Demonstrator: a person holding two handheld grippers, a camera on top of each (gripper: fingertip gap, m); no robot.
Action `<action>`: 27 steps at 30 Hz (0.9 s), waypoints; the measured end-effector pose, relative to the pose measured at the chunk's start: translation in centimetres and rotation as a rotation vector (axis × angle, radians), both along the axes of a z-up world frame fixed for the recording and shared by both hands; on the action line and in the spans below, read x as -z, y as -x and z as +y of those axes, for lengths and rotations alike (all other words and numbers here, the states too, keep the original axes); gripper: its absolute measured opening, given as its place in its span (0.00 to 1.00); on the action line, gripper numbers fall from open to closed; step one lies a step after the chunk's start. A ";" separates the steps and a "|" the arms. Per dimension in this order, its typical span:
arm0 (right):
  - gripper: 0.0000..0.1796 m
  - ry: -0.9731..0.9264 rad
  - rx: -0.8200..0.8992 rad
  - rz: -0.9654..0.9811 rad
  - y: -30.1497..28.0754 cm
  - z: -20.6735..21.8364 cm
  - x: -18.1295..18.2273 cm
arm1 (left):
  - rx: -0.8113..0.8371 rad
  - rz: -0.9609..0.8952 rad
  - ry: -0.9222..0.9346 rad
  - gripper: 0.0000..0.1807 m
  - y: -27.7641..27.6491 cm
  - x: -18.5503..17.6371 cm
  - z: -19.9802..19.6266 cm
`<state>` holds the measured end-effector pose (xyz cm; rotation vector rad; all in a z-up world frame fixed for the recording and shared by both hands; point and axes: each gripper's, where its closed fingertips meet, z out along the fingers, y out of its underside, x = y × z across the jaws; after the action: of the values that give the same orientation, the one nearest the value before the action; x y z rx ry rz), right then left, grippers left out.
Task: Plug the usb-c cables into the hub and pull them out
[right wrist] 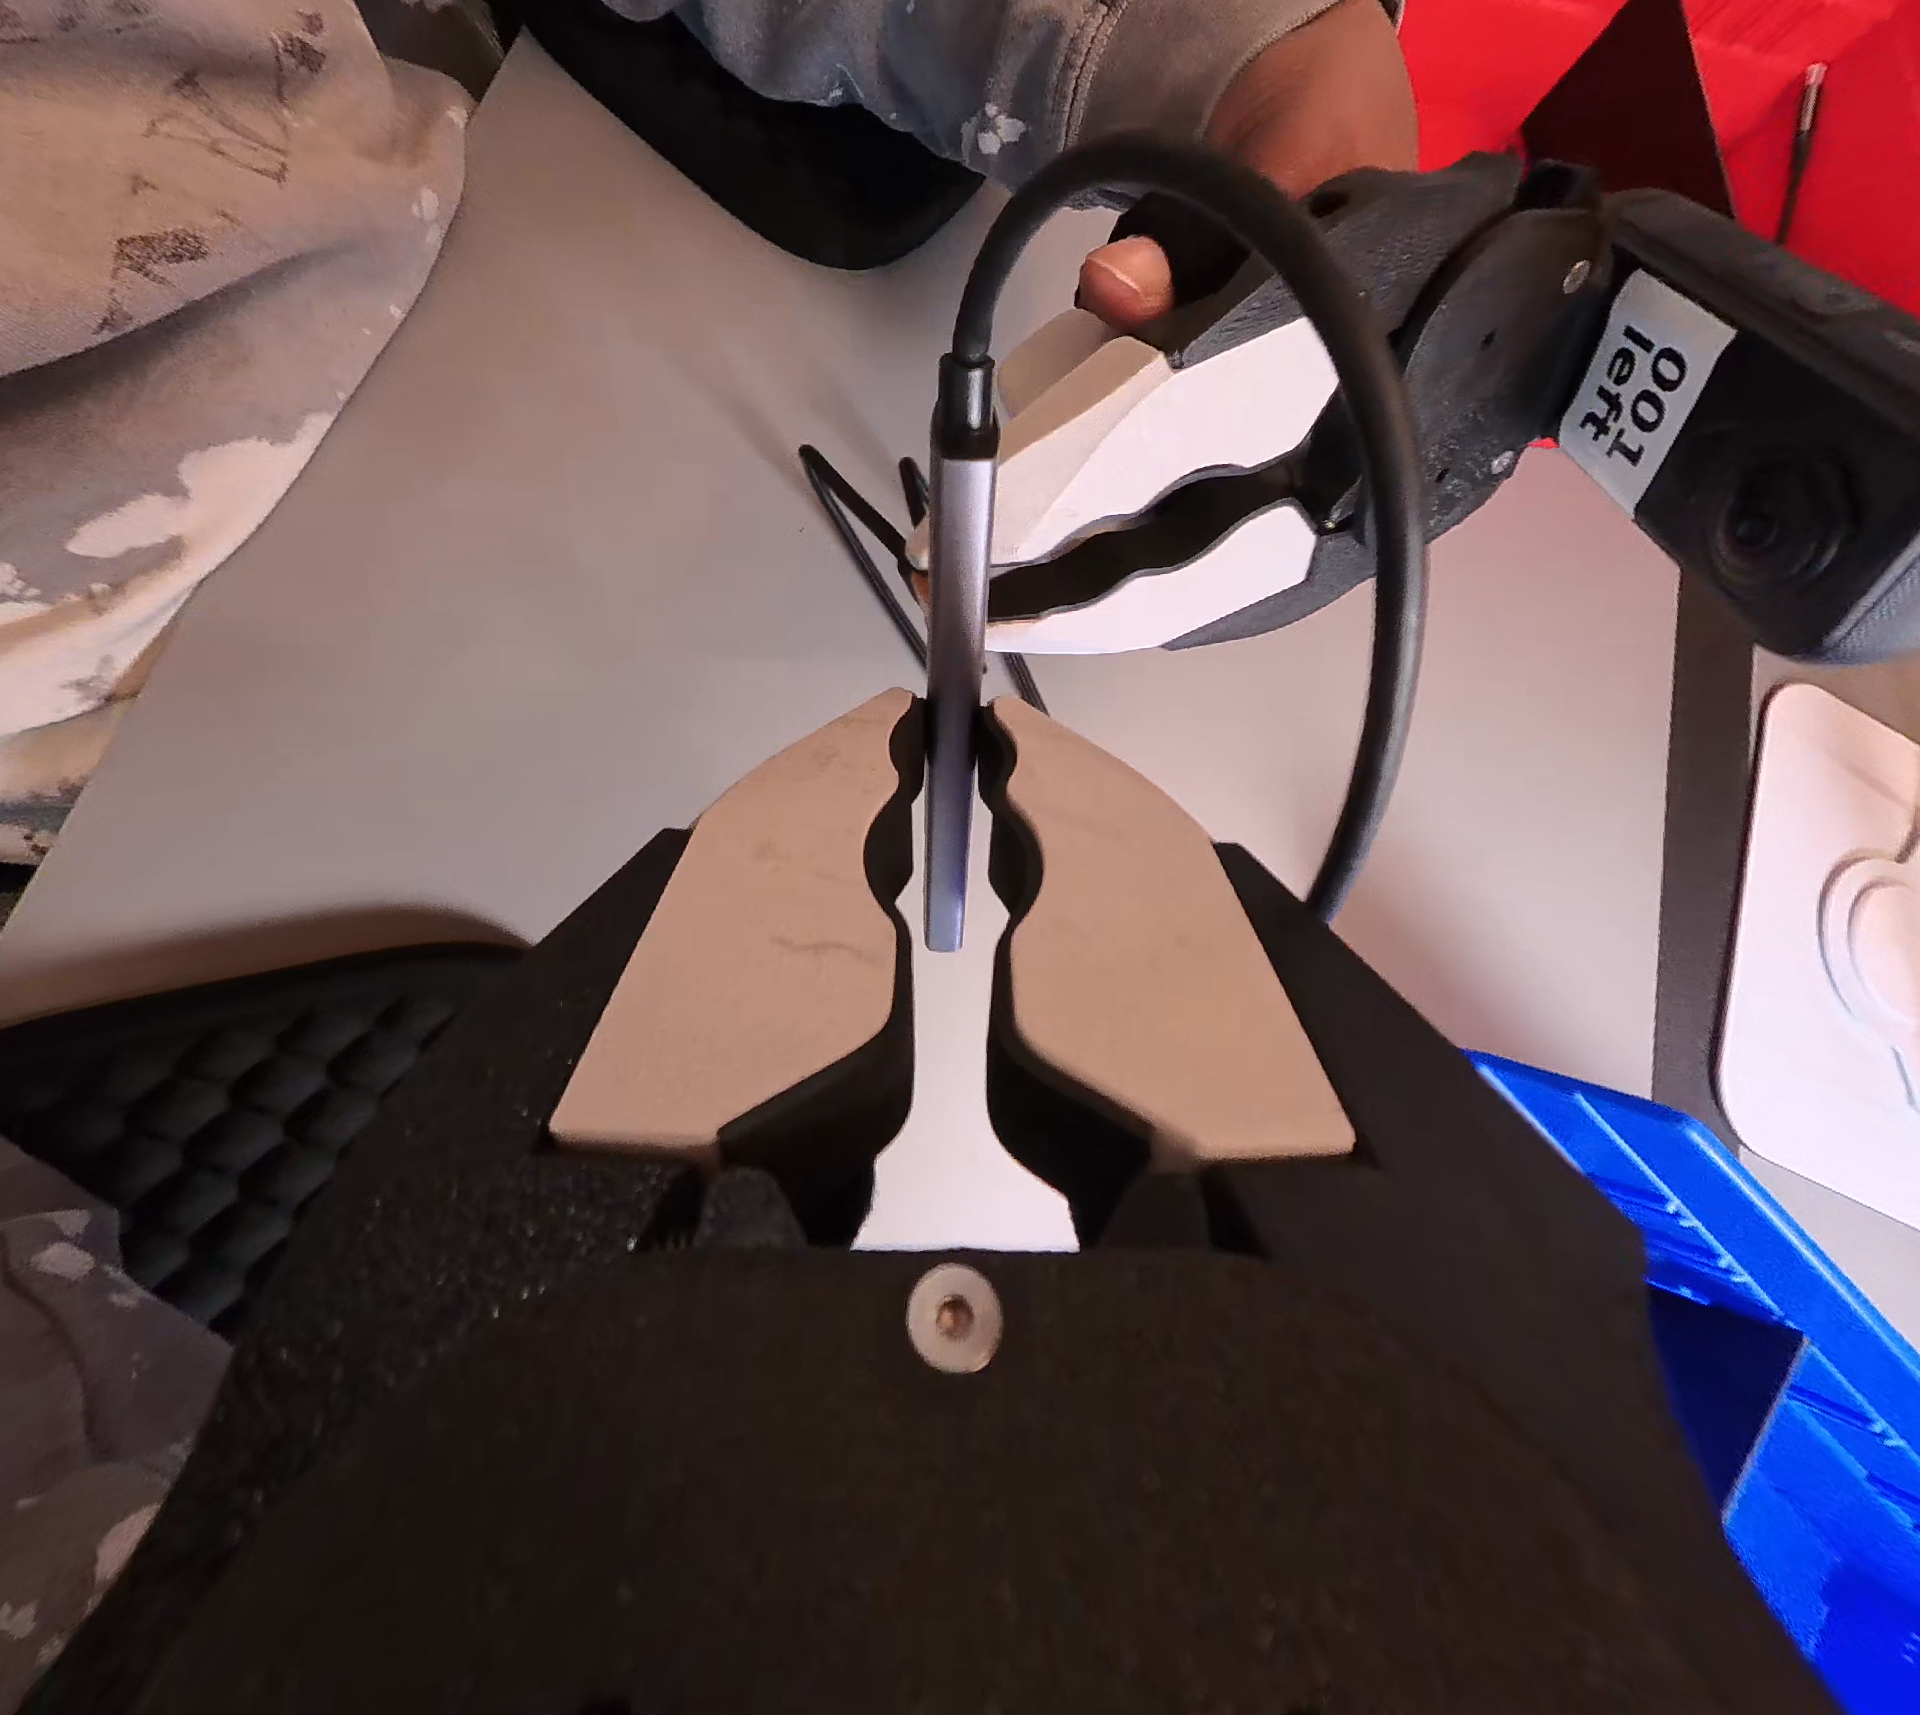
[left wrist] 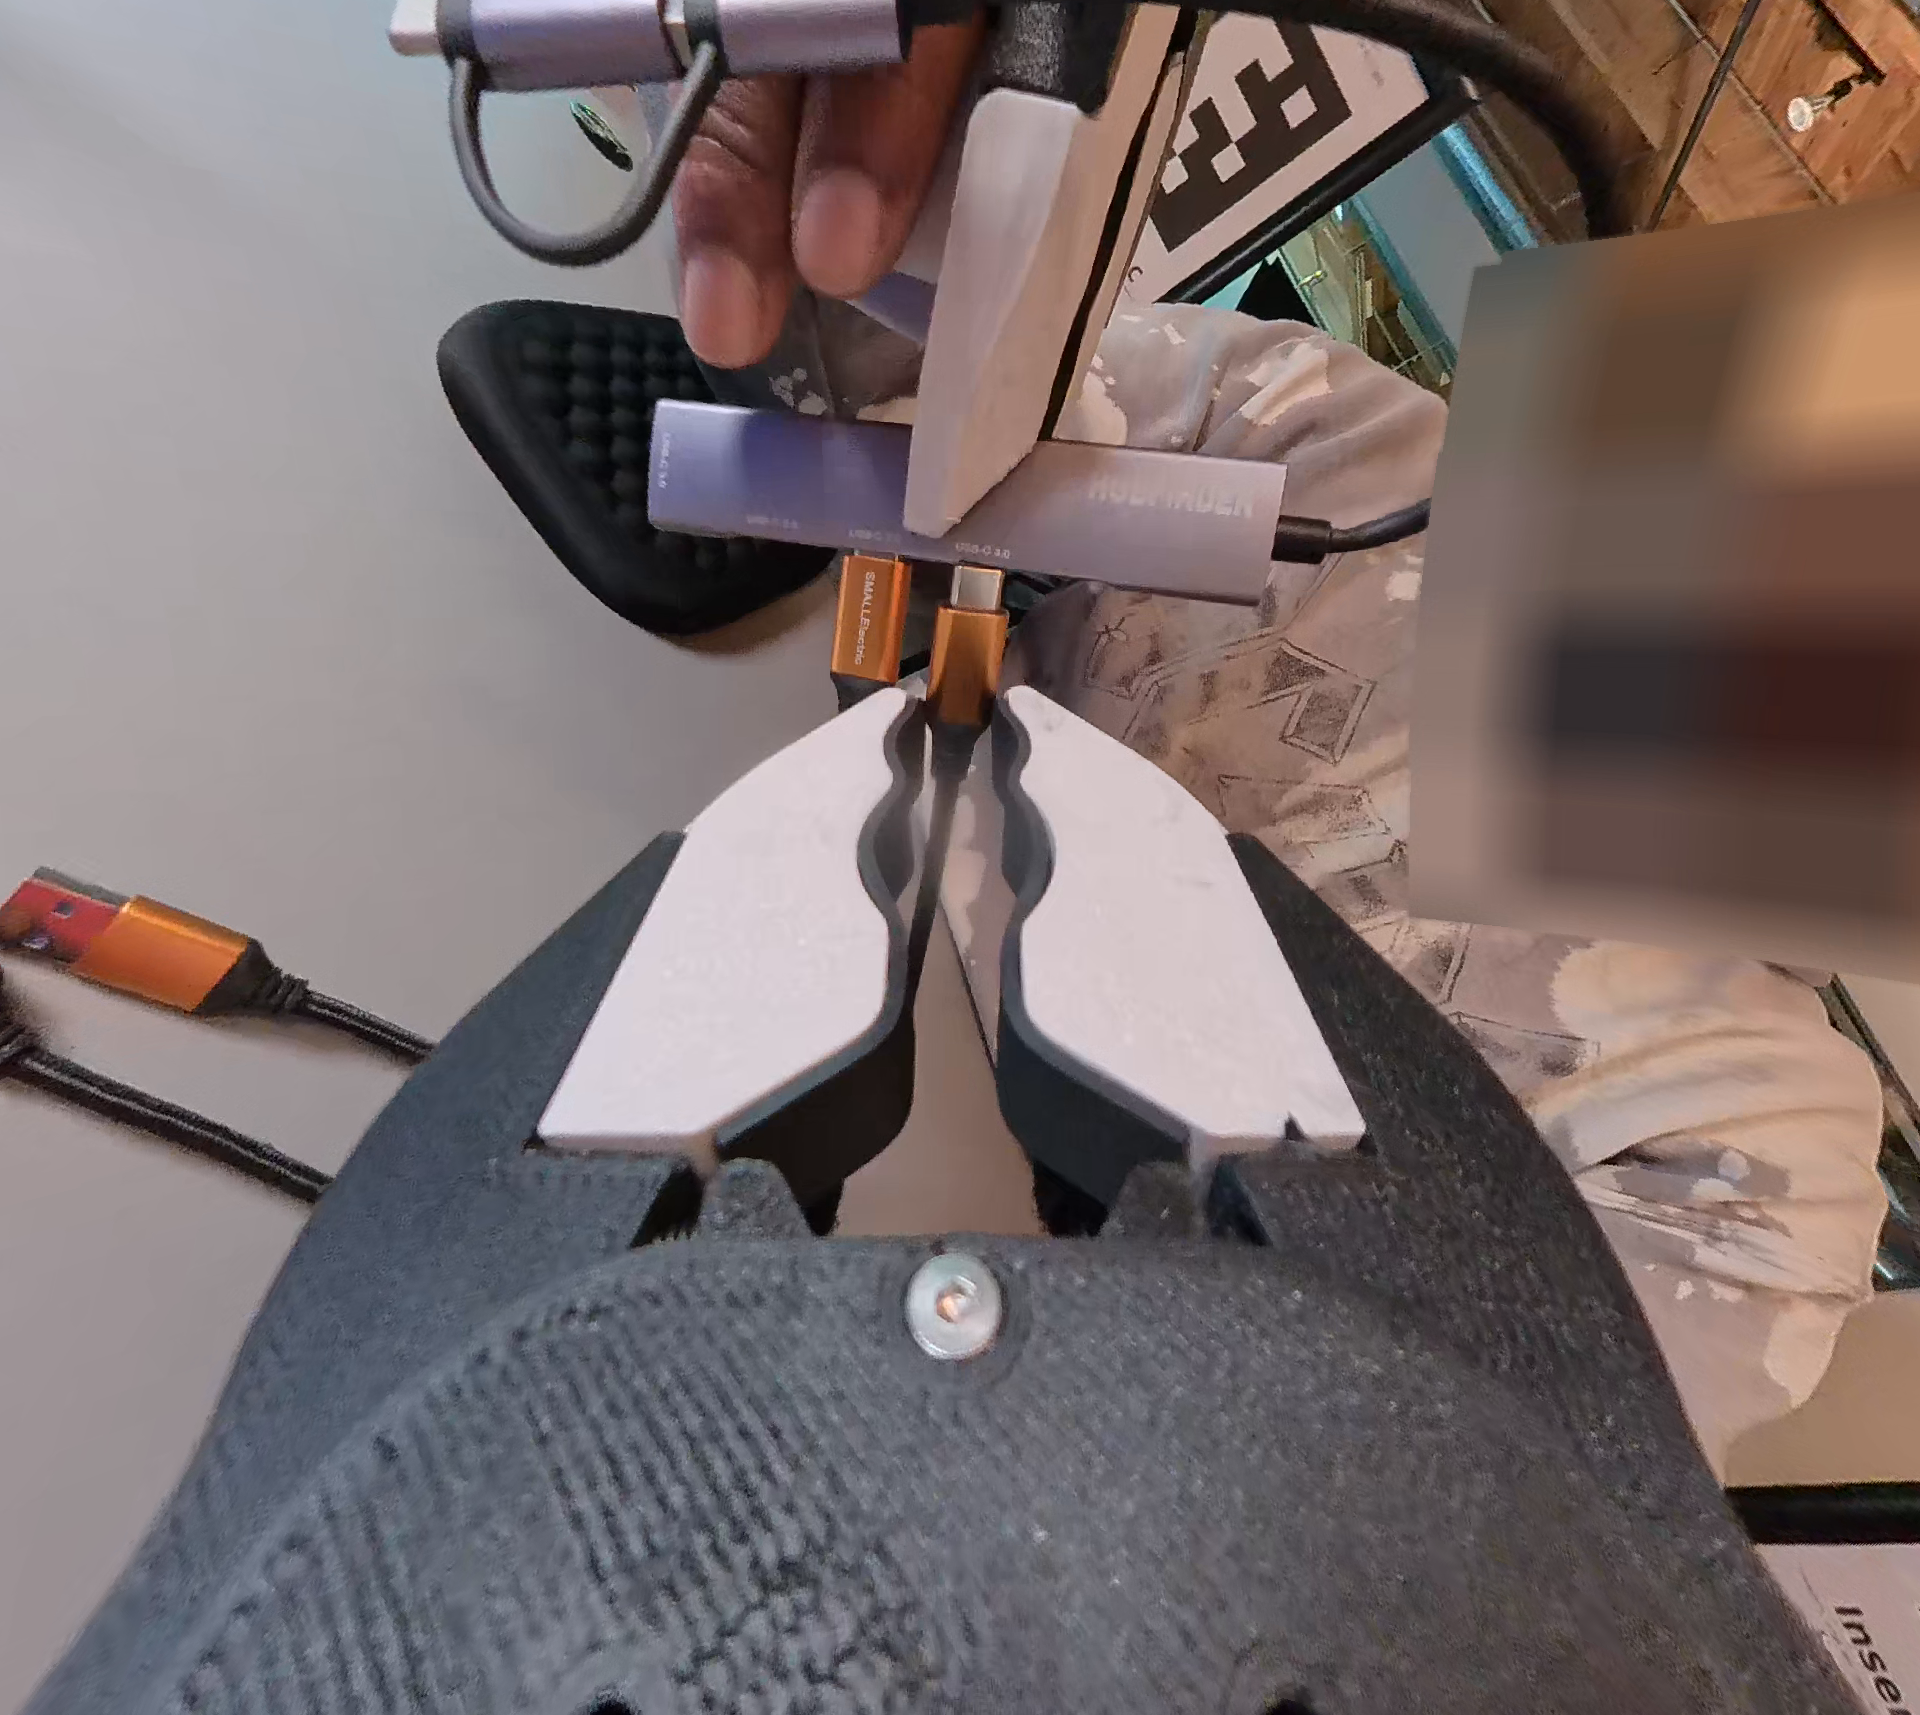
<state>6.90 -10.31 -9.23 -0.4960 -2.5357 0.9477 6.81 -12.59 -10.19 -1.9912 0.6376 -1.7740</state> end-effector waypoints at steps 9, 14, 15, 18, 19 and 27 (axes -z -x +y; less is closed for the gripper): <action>0.05 0.115 0.171 -0.055 0.9 4.7 1.1 | -0.223 0.091 -0.178 0.07 2.6 -1.1 2.7; 0.05 0.182 0.269 0.021 1.5 7.3 0.0 | -0.302 0.008 -0.331 0.07 4.7 -5.4 2.0; 0.05 0.187 0.286 0.054 1.7 7.7 -0.5 | -0.304 0.003 -0.355 0.07 5.1 -6.2 1.5; 0.05 0.228 0.324 0.151 2.2 8.5 -2.4 | -0.377 0.075 -0.414 0.07 6.7 -7.5 1.0; 0.05 0.248 0.318 0.162 2.1 8.4 -2.8 | -0.427 0.119 -0.432 0.07 7.4 -7.9 1.1; 0.05 0.232 0.232 0.077 2.8 5.5 -1.1 | -0.796 0.525 -0.594 0.07 12.0 -8.6 3.5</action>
<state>4.08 -4.84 -8.12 -0.7866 -2.2510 1.1526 -5.23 -9.14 -1.60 -1.8702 0.3604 -0.5215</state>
